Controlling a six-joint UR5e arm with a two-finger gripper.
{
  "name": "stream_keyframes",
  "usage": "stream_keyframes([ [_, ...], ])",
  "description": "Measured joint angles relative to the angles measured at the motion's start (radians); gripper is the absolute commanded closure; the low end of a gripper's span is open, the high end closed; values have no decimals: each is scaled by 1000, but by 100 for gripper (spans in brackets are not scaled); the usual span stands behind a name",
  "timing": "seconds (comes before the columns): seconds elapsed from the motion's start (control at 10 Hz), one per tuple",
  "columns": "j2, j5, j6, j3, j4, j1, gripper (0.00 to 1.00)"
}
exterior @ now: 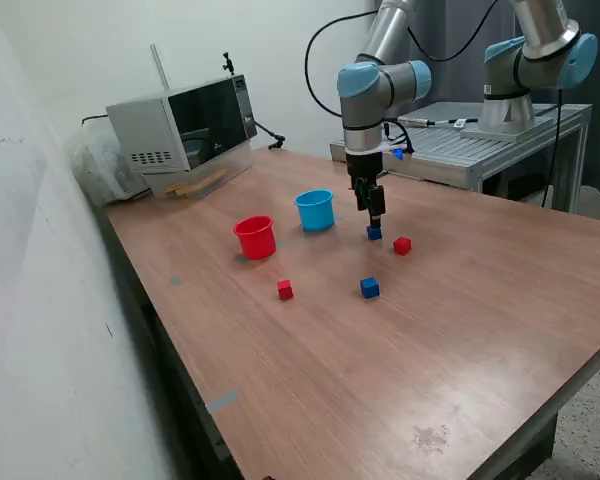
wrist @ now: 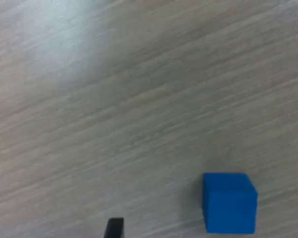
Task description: Place red objects in the red bin, and blue objects in the blue bin.
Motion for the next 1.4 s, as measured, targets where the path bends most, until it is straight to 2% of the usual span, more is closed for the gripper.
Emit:
stream_keyframes([
  [0.1,0,1,0,-1,-2,2,100],
  [0.8,-3,1,-3,21,-14,8,100],
  [0.9,-2,1,-5,25,-13,13,0],
  [1.4,-4,3,-20,19,-11,13,0],
])
